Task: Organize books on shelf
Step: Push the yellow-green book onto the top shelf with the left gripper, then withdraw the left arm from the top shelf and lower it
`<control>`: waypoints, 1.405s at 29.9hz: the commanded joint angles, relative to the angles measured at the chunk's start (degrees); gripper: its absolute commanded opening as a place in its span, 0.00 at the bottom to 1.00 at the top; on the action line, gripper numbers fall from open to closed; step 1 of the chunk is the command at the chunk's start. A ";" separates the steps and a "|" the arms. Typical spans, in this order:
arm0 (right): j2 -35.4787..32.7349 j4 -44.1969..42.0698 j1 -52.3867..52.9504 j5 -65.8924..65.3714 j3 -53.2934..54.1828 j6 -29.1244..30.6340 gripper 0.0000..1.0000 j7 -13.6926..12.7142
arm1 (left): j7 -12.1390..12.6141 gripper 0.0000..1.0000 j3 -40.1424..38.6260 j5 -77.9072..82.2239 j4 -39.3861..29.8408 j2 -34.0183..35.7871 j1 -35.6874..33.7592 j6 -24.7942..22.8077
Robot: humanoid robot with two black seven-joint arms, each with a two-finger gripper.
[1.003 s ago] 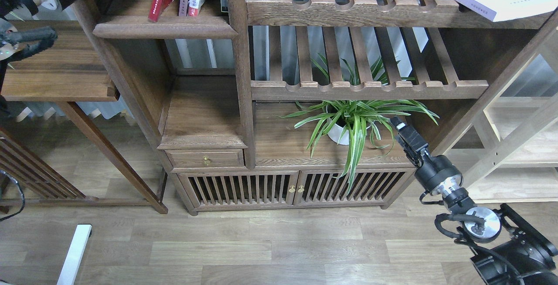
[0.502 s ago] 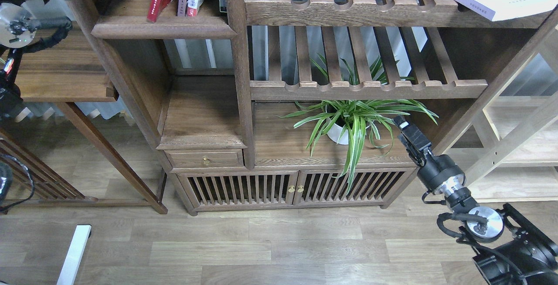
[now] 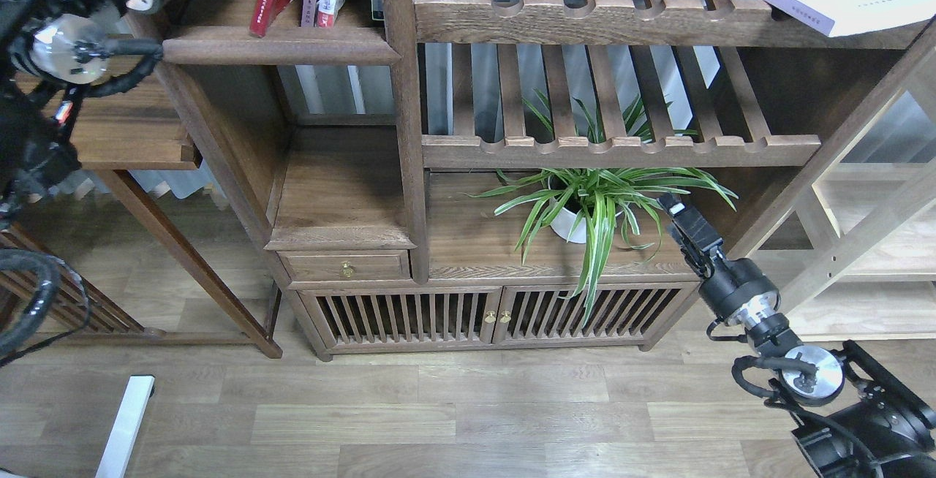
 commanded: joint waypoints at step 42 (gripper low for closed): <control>0.00 -0.01 -0.17 0.09 0.00 0.00 0.92 0.00 | -3.94 0.63 7.95 -3.26 0.74 -3.60 -4.76 7.13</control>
